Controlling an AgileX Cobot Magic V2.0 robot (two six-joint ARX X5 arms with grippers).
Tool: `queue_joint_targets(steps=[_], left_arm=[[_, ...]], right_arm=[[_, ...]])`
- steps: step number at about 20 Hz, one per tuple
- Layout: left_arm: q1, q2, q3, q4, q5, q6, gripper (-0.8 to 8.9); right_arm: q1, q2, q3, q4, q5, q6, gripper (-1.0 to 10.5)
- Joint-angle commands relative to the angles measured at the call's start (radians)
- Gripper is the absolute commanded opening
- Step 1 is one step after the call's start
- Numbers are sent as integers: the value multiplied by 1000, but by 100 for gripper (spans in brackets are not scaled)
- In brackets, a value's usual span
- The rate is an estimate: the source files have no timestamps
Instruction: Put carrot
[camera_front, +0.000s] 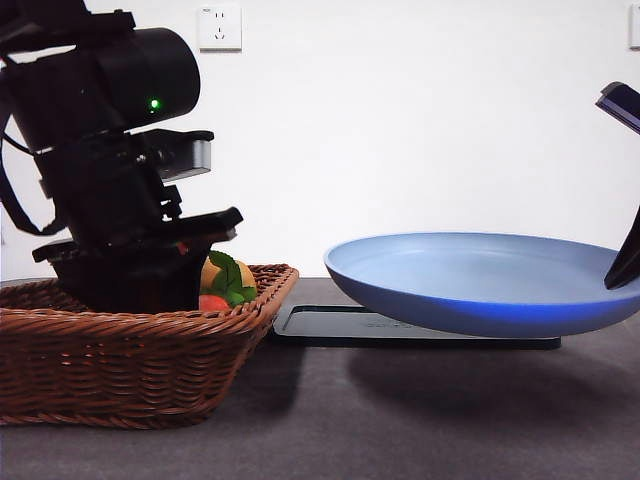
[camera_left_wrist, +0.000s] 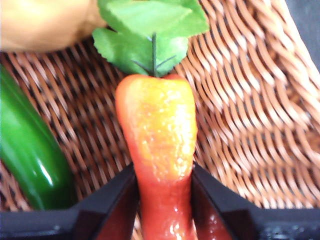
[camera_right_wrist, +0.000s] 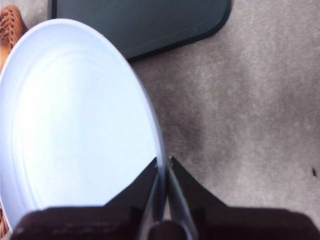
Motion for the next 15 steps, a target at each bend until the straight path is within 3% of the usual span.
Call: queue_joint_targets(steps=[1, 7, 12, 13, 15], left_arm=[[-9, -9, 35, -54, 11, 5, 96], [-11, -136, 157, -133, 12, 8, 96], [-57, -167, 256, 14, 377, -39, 96], [-80, -167, 256, 79, 416, -56, 96], [-150, -163, 256, 163, 392, -55, 96]], right_arm=[[1, 2, 9, 5, -5, -8, 4], [1, 2, 9, 3, -5, -8, 4], [2, 2, 9, 3, -6, -8, 4], [2, 2, 9, 3, -6, -8, 4], [2, 3, 9, 3, -6, -8, 4]])
